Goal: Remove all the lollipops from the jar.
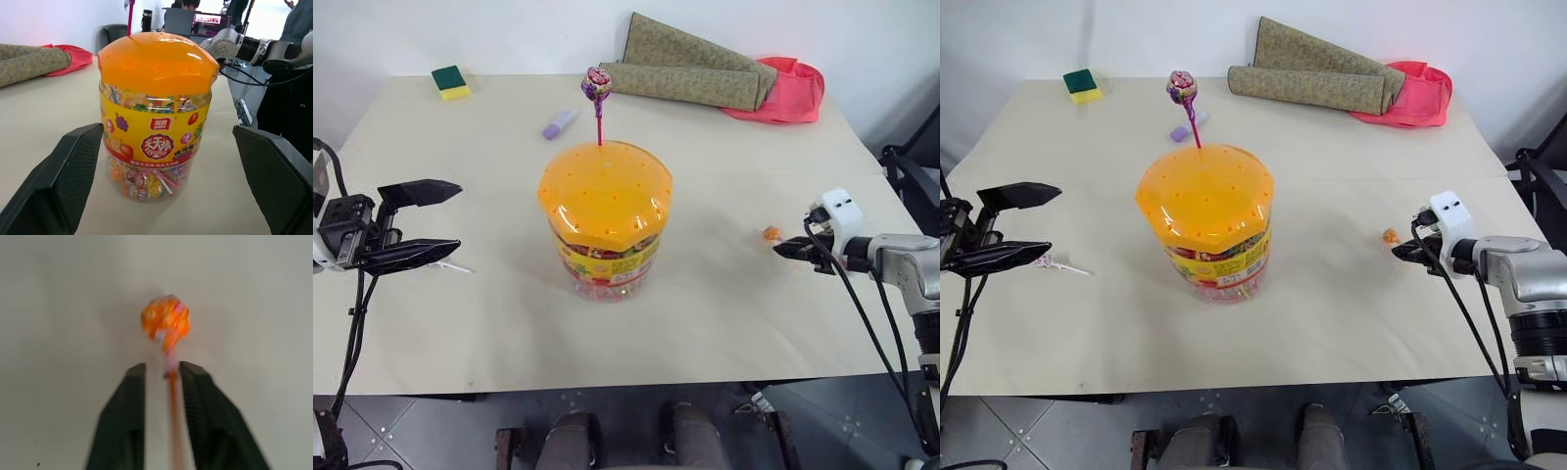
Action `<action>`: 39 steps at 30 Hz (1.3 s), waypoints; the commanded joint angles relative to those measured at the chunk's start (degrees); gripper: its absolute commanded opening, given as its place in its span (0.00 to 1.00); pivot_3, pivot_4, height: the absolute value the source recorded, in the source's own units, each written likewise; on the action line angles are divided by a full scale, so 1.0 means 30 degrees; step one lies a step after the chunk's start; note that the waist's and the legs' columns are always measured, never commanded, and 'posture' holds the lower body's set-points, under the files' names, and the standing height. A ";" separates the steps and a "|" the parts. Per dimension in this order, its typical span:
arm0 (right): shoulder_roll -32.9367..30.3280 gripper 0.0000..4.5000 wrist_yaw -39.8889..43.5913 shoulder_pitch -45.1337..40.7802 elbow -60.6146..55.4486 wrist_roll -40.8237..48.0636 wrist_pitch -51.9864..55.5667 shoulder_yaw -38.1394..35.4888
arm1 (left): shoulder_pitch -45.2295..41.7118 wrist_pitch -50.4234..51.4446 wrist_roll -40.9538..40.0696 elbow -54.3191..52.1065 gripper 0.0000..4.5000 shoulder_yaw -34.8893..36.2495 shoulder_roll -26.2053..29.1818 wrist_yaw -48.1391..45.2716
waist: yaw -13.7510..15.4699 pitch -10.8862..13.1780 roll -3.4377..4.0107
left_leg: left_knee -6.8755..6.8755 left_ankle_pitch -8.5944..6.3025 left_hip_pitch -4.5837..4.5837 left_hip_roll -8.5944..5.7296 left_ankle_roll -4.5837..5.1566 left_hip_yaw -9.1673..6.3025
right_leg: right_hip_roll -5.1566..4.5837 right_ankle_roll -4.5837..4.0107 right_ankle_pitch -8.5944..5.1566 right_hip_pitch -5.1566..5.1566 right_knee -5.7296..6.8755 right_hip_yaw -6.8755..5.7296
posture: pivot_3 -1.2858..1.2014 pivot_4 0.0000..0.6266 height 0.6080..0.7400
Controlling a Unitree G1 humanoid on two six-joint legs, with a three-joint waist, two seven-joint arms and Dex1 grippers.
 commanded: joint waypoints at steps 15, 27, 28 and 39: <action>0.0029 0.99 0.1582 -0.5085 -0.9005 0.5223 0.2129 -0.3156 | 0.0324 0.0348 -0.0817 -0.0918 1.00 0.1570 0.1054 -0.1163 | -0.0104 0.0025 0.0041 | -0.0003 -0.0004 0.0008 0.0013 -0.0007 0.0001 | 0.0008 -0.0001 0.0000 -0.0008 0.0003 0.0008 | 0.52 0.24 1.00; 0.7026 0.99 0.5749 -1.1289 -0.1782 0.4023 -0.2847 0.1006 | -0.0166 0.0760 -0.1086 -0.1408 1.00 0.1988 0.1078 -0.0693 | -0.0154 0.0025 0.0040 | -0.0002 -0.0007 -0.0007 -0.0002 -0.0005 -0.0007 | 0.0006 -0.0001 0.0000 -0.0025 0.0029 -0.0023 | 0.52 0.24 1.00; 0.7274 0.99 0.5993 -1.1464 -0.1521 0.4021 -0.2976 0.1050 | -0.0109 0.0788 -0.1097 -0.1478 1.00 0.2070 0.1088 -0.0663 | -0.0161 0.0025 0.0040 | -0.0003 -0.0008 -0.0008 -0.0003 -0.0005 -0.0006 | 0.0006 -0.0001 0.0000 -0.0026 0.0028 -0.0024 | 0.52 0.24 1.00; 1.0498 0.78 0.7262 -1.3960 0.1753 0.3103 -0.5272 0.1319 | 0.1565 0.1116 -0.1525 -0.3194 1.00 0.3495 0.0516 0.0091 | -0.0368 0.0025 0.0042 | 0.0000 -0.0006 -0.0005 -0.0001 -0.0008 -0.0030 | 0.0005 -0.0002 -0.0001 -0.0023 0.0042 -0.0028 | 0.52 0.24 1.00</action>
